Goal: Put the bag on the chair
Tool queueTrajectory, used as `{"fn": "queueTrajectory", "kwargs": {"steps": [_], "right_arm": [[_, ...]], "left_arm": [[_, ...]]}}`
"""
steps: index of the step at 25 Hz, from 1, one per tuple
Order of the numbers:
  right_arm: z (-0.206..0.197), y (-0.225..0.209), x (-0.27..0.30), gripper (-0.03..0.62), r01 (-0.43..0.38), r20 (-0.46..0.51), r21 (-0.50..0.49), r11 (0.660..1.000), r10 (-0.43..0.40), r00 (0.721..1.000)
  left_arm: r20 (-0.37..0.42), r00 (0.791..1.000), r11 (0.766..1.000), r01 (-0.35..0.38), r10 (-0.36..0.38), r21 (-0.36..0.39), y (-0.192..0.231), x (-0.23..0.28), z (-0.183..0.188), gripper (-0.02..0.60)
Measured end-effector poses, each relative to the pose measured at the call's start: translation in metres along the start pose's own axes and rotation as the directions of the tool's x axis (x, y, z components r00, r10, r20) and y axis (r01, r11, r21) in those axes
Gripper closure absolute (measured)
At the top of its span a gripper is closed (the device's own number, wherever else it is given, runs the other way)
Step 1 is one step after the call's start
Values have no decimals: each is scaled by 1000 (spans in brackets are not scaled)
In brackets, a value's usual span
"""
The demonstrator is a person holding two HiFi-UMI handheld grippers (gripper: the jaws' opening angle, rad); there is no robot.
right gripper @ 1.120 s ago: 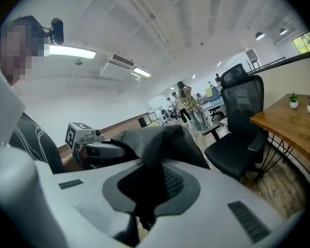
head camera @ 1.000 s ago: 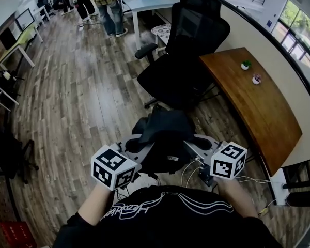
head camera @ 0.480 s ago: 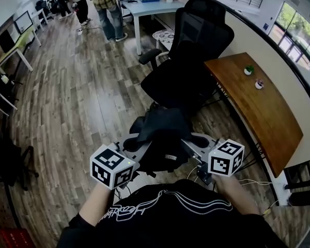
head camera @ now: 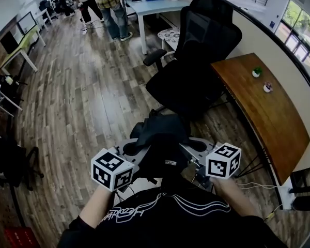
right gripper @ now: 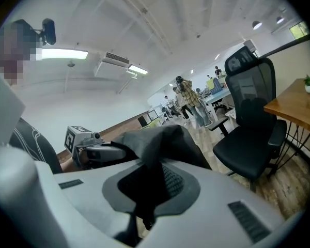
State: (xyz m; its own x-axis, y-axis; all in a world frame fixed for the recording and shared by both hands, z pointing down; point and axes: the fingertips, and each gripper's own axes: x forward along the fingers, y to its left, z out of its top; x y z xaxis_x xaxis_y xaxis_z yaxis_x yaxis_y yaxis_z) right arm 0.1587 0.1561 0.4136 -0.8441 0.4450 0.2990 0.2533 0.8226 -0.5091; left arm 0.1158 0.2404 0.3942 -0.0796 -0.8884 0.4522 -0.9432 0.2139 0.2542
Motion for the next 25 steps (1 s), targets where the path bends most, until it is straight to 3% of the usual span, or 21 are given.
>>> {"fn": "queueTrajectory", "kwargs": {"steps": [10, 25], "right_arm": [[62, -83, 55, 572, -44, 12, 23, 999, 44, 999], [180, -250, 81, 573, 43, 75, 69, 997, -48, 996]], "left_arm": [[-46, 999, 1000, -15, 14, -24, 78, 69, 51, 548], [-101, 993, 998, 59, -56, 30, 165, 235, 165, 548]]}}
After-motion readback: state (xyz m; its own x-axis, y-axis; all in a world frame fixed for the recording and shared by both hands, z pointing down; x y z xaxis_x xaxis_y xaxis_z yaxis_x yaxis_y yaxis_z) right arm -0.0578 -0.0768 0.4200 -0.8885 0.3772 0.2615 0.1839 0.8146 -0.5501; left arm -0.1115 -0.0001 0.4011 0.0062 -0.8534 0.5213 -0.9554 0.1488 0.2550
